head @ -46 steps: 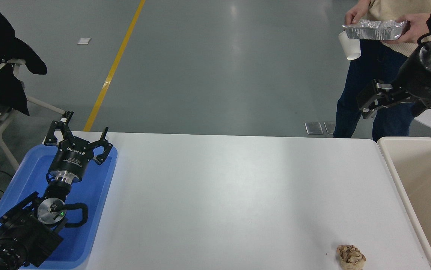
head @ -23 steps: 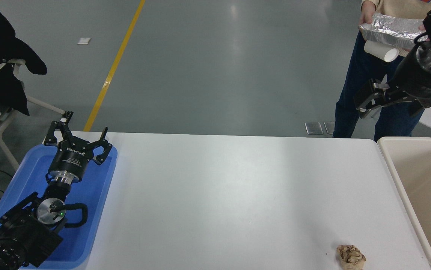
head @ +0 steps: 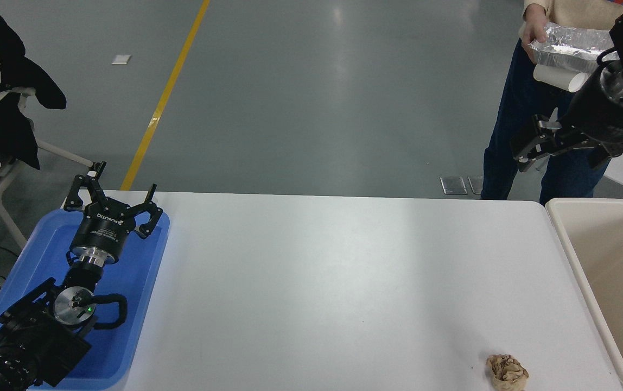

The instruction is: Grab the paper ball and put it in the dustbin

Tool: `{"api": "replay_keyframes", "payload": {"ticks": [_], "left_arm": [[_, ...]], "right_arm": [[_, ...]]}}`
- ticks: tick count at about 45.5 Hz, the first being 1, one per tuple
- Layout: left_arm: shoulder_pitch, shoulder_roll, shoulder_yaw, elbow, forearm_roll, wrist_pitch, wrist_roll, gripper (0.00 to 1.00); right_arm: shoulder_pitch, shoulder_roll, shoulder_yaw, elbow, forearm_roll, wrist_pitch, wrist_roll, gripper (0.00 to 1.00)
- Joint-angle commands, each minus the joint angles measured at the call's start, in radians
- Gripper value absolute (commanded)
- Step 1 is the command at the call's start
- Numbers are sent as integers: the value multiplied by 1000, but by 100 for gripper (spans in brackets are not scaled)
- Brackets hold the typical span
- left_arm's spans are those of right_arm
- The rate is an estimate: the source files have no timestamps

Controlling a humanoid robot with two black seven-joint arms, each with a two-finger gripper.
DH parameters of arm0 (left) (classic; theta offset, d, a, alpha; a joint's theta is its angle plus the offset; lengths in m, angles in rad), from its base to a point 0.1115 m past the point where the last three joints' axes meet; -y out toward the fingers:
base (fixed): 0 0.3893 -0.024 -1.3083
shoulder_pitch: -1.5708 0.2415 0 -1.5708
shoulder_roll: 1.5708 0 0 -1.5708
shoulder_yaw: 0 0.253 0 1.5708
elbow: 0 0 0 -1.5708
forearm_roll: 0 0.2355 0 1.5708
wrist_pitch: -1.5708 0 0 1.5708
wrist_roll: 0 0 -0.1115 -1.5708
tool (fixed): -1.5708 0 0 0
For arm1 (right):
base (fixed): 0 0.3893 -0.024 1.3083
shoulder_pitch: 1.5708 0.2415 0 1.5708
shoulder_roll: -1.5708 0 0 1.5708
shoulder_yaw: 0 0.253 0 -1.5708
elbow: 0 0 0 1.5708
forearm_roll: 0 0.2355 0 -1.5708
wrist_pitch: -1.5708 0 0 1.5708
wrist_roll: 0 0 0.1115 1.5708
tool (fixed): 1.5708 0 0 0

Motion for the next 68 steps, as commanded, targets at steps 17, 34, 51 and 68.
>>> {"api": "replay_keyframes", "payload": {"ticks": [17, 34, 51, 68], "left_arm": [[-1, -1, 0, 0, 0, -1, 0, 100], [-1, -1, 0, 0, 0, -1, -1, 100], [1, -1, 0, 0, 0, -1, -1, 100], [1, -1, 0, 0, 0, 1, -1, 100]], "right_arm": [[-402, -62, 120, -55, 16, 0, -1, 100], [-692, -81, 203, -106, -53, 0, -3, 100], [-872, -38, 223, -106, -87, -204, -3, 98], [-952, -33, 293, -106, -78, -336, -1, 98]]}}
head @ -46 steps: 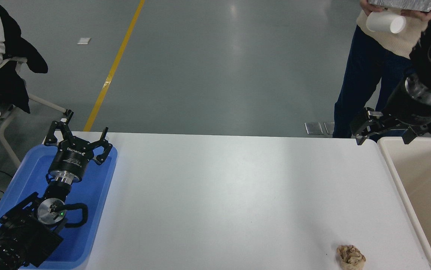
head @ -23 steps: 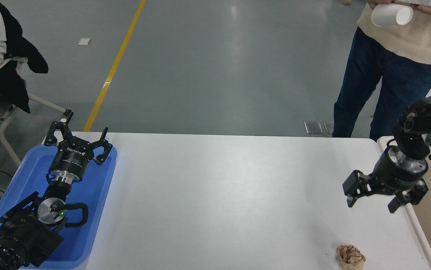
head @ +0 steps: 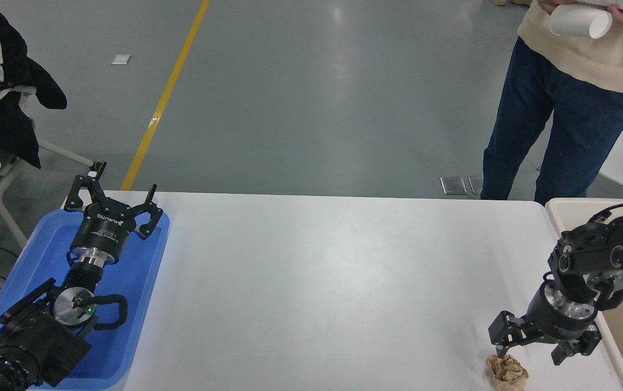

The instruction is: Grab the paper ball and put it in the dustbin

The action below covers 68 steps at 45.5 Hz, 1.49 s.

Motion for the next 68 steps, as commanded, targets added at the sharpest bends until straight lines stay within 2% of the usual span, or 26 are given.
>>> {"api": "replay_keyframes", "payload": {"ticks": [1, 7, 13, 21, 25, 31, 36, 44, 52, 60, 68], "left_arm": [[0, 0, 0, 0, 0, 0, 0, 100], [0, 0, 0, 0, 0, 0, 0, 100], [0, 0, 0, 0, 0, 0, 0, 100], [0, 0, 0, 0, 0, 0, 0, 100], [0, 0, 0, 0, 0, 0, 0, 100], [0, 2, 0, 0, 0, 0, 0, 100], [0, 0, 0, 0, 0, 0, 0, 100], [0, 0, 0, 0, 0, 0, 0, 100], [0, 0, 0, 0, 0, 0, 0, 100], [-1, 0, 0, 0, 0, 0, 0, 100], [-1, 0, 0, 0, 0, 0, 1, 100]], "right_arm": [[-67, 11, 45, 0, 2, -69, -1, 98], [-95, 50, 45, -2, -7, -83, -1, 98], [-119, 51, 45, -5, -9, -152, -1, 98], [-126, 51, 45, -5, -9, -166, -1, 98], [-136, 51, 45, -5, -9, -184, -1, 95], [-152, 51, 45, -3, -7, -207, -3, 75], [-153, 47, 43, -2, -4, -209, -7, 43], [-149, 19, 40, 6, 5, -196, -7, 0], [-132, -1, 29, 15, 5, -183, -7, 0], [-69, -68, 22, 55, 10, -160, -7, 0], [204, -104, -131, 217, 11, -74, -6, 0]]}}
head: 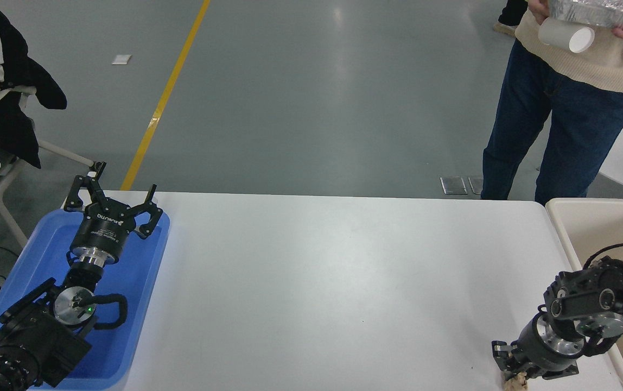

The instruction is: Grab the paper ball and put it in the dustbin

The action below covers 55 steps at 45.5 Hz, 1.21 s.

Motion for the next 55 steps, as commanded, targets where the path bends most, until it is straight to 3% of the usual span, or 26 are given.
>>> {"api": "replay_keyframes", "payload": {"ticks": [1, 7, 11, 34, 55], "left_arm": [[-1, 0, 0, 0, 0, 0, 2, 100], [-1, 0, 0, 0, 0, 0, 1, 100], [1, 0, 0, 0, 0, 1, 0, 100], [1, 2, 0, 0, 0, 1, 0, 100], [1, 2, 0, 0, 0, 1, 0, 100]], "right_arm": [[294, -48, -155, 170, 3, 96, 3, 0], [591, -54, -261, 266, 57, 228, 6, 0], [808, -45, -331, 273, 143, 422, 6, 0], [1276, -52, -452, 273, 218, 422, 8, 0], [1305, -101, -489, 259, 209, 422, 8, 0]]}}
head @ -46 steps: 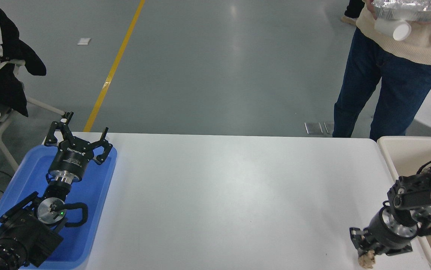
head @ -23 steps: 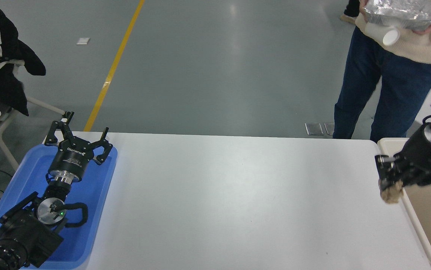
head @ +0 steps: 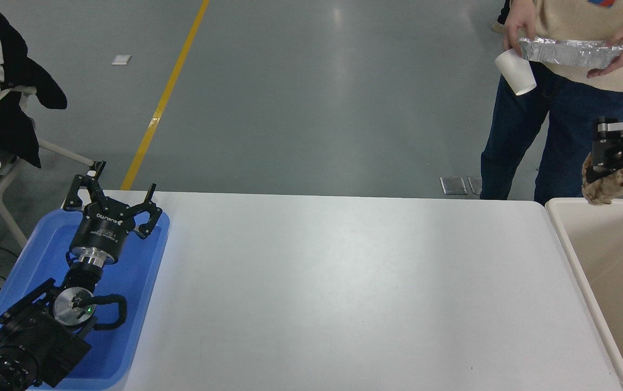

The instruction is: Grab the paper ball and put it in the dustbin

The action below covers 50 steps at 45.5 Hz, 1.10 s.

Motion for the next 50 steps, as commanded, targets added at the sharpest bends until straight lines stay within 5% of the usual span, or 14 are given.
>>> {"api": "replay_keyframes", "payload": {"ticks": [1, 12, 26, 36, 50], "left_arm": [[0, -1, 0, 0, 0, -1, 0, 100], [0, -1, 0, 0, 0, -1, 0, 100], [0, 0, 0, 0, 0, 0, 0, 100], [0, 0, 0, 0, -2, -1, 0, 100], [0, 0, 0, 0, -2, 0, 0, 100]], "right_arm": [[14, -43, -30, -9, -6, 3, 0, 0], [-169, -135, -165, -172, -29, 3, -3, 0], [-672, -534, 121, -643, -115, 3, -1, 0], [-1336, -488, 715, -1046, -116, 3, -1, 0], [-1835, -120, 900, -1574, -106, 3, -1, 0]]}}
